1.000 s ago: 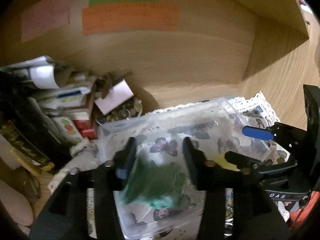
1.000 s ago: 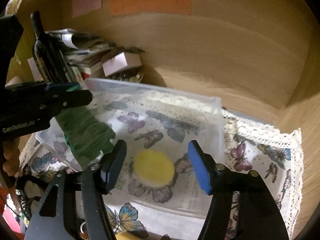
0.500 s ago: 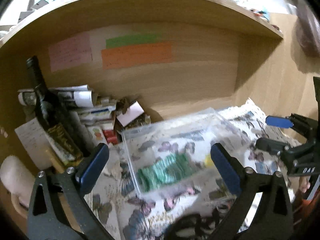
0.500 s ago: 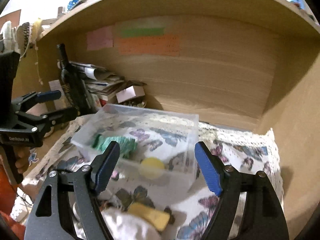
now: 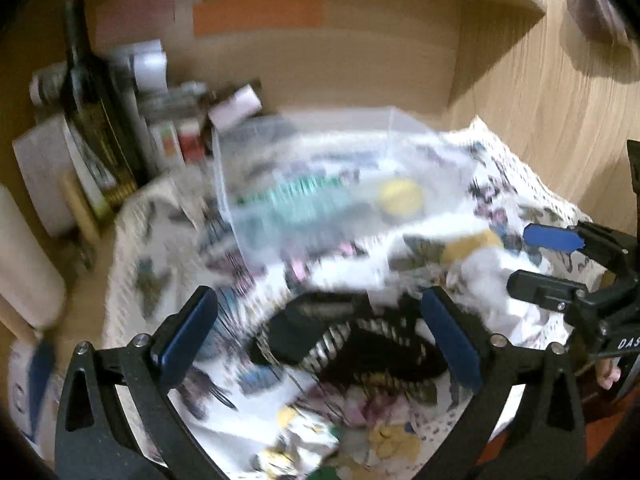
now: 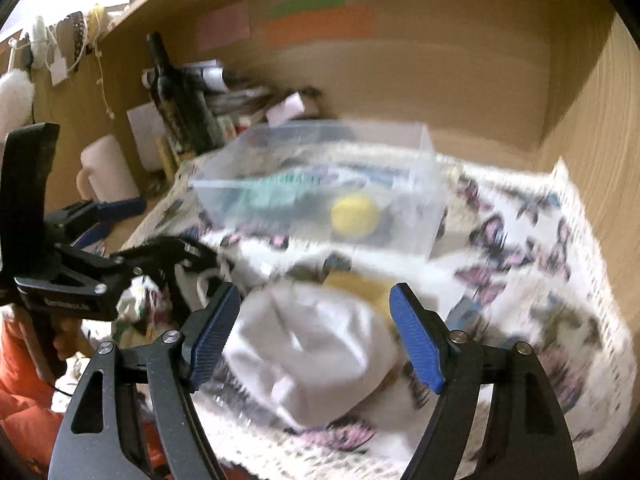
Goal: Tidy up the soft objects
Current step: 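Grasp the black chain-strap bag with the left tool while the right grasps the white cloth bag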
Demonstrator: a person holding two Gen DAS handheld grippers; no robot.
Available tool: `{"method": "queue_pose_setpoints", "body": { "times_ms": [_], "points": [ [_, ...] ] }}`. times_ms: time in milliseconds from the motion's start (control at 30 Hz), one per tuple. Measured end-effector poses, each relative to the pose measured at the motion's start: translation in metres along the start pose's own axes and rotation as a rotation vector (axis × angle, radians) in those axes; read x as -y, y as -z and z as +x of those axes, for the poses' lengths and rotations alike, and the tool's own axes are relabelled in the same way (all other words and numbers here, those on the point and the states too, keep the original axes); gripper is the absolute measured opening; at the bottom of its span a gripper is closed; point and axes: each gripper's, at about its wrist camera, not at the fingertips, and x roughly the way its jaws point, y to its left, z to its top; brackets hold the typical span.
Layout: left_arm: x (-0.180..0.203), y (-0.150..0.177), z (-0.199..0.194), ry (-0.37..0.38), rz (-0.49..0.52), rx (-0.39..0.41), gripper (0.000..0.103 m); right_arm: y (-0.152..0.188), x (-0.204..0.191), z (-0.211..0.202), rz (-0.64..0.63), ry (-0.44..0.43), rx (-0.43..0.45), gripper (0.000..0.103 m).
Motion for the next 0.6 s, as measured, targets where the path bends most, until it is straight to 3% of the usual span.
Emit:
{"method": "queue_pose_setpoints", "body": {
  "times_ms": [100,200,233,267,333,367,433,500,600],
  "points": [
    [-0.002,0.01,0.008,0.023,-0.033,-0.031,0.103,0.012,0.001,0.009,0.028,-0.007,-0.042,0.075],
    [-0.006,0.013,0.008,0.045,-0.071,-0.01,0.1,0.024,0.007,0.015,0.066,-0.021,-0.073,0.074],
    [-0.006,0.014,0.006,0.055,-0.073,0.0,0.088,0.026,0.008,0.014,0.075,-0.024,-0.074,0.073],
    [-0.004,0.014,0.005,0.065,-0.067,0.001,0.078,0.027,0.01,0.014,0.082,-0.028,-0.078,0.064],
    [0.0,0.014,0.002,0.062,-0.048,0.013,0.07,0.029,0.011,0.012,0.088,-0.039,-0.07,0.048],
    [0.001,0.014,0.002,0.056,-0.041,0.02,0.063,0.029,0.01,0.012,0.088,-0.05,-0.072,0.039],
    [0.004,0.014,-0.001,0.037,-0.018,0.028,0.046,0.029,0.009,0.012,0.082,-0.075,-0.072,0.029],
    [0.002,0.012,-0.004,0.03,-0.011,0.038,0.04,0.029,0.005,0.01,0.068,-0.075,-0.062,0.021],
    [-0.002,0.007,-0.012,0.022,-0.018,0.063,0.032,0.024,0.002,0.002,0.039,-0.057,-0.025,0.017]
  ]
}}
